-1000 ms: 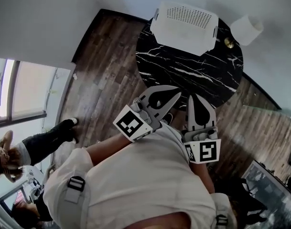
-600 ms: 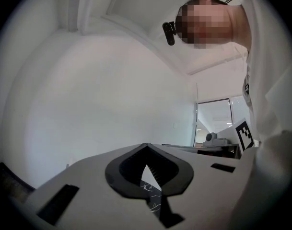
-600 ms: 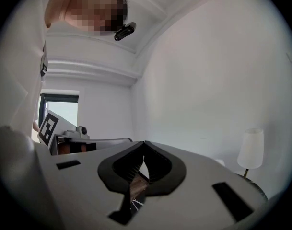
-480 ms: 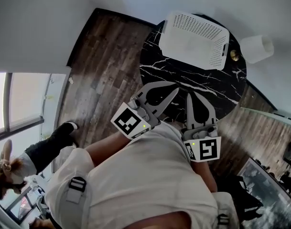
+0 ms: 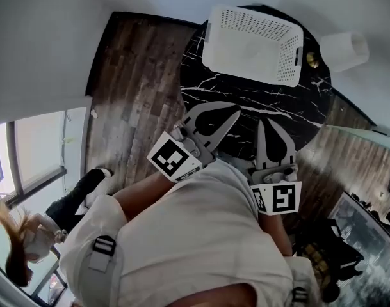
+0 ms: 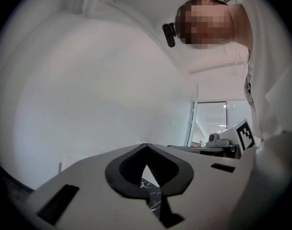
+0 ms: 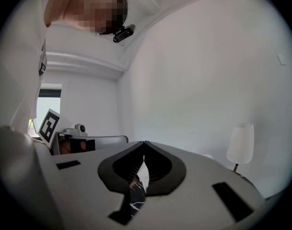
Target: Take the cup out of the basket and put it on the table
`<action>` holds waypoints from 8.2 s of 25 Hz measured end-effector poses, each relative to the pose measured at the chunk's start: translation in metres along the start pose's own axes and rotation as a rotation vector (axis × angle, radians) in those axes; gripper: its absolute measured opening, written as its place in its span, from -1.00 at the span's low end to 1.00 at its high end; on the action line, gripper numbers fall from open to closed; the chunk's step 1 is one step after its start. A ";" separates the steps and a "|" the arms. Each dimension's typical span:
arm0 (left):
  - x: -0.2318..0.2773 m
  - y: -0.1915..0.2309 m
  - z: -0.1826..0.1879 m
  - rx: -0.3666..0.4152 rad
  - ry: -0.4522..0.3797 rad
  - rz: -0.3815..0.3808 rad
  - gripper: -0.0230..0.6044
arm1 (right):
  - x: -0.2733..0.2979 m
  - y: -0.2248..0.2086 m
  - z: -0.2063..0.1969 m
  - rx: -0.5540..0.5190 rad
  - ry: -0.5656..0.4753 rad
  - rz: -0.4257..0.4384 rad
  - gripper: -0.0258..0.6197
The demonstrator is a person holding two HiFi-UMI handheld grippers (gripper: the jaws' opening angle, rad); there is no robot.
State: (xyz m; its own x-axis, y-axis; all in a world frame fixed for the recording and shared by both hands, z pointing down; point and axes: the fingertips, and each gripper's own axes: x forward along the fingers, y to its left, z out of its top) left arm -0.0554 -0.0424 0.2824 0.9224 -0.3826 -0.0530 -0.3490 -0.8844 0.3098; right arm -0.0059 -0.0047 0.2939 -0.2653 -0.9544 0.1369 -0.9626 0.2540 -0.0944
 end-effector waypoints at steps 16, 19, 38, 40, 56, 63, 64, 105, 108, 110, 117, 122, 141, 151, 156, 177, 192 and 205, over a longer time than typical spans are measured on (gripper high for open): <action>0.049 -0.017 0.004 0.043 0.011 0.012 -0.91 | -0.006 -0.050 0.015 -0.037 -0.039 0.027 -0.90; 0.053 -0.006 -0.002 0.039 0.036 0.026 -0.91 | 0.003 -0.055 0.007 -0.065 0.000 0.038 -0.90; 0.068 0.100 -0.061 -0.027 0.279 0.072 -0.91 | 0.105 -0.066 -0.063 -0.200 0.313 0.194 -0.88; 0.072 0.111 -0.069 -0.031 0.310 0.069 -0.91 | 0.117 -0.069 -0.072 -0.202 0.353 0.198 -0.87; 0.114 0.190 -0.125 -0.014 0.518 0.042 -0.91 | 0.209 -0.116 -0.172 -0.376 0.712 0.317 -0.71; 0.131 0.210 -0.142 -0.028 0.589 0.053 -0.91 | 0.237 -0.134 -0.225 -0.455 0.872 0.385 -0.67; 0.133 0.212 -0.144 -0.028 0.601 0.056 -0.91 | 0.240 -0.136 -0.232 -0.467 0.893 0.394 -0.67; 0.131 0.174 -0.125 -0.043 0.583 0.038 -0.91 | 0.210 -0.152 -0.178 -0.622 0.797 0.266 -0.84; 0.125 0.155 -0.106 -0.012 0.543 0.042 -0.91 | 0.191 -0.147 -0.148 -0.615 0.733 0.238 -0.84; 0.122 0.142 -0.094 0.009 0.514 0.037 -0.91 | 0.178 -0.144 -0.128 -0.599 0.686 0.215 -0.84; 0.109 0.094 -0.055 0.068 0.417 0.028 -0.91 | 0.122 -0.121 -0.062 -0.569 0.535 0.169 -0.84; 0.104 0.065 -0.047 0.100 0.393 0.019 -0.91 | 0.092 -0.108 -0.045 -0.558 0.486 0.157 -0.84; 0.120 -0.021 -0.073 0.110 0.421 -0.104 -0.91 | 0.003 -0.130 -0.045 -0.518 0.499 0.037 -0.84; 0.155 -0.088 -0.099 0.127 0.456 -0.283 -0.91 | -0.068 -0.171 -0.052 -0.462 0.539 -0.133 -0.84; 0.170 -0.117 -0.110 0.136 0.471 -0.347 -0.91 | -0.101 -0.190 -0.056 -0.435 0.556 -0.196 -0.84; 0.182 -0.120 -0.173 0.072 0.610 -0.377 -0.91 | -0.114 -0.215 -0.122 -0.359 0.675 -0.185 -0.84; 0.208 -0.078 -0.252 -0.068 0.717 -0.352 -0.91 | -0.091 -0.255 -0.223 -0.312 0.902 -0.092 -0.84; 0.218 -0.044 -0.310 -0.110 0.811 -0.346 -0.91 | -0.071 -0.263 -0.295 -0.305 1.049 -0.011 -0.84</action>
State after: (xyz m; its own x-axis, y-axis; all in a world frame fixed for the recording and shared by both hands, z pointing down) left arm 0.2124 -0.0036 0.5517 0.8210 0.2457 0.5153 -0.0494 -0.8687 0.4928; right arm 0.2500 0.0428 0.5997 -0.0324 -0.3852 0.9223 -0.9002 0.4122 0.1406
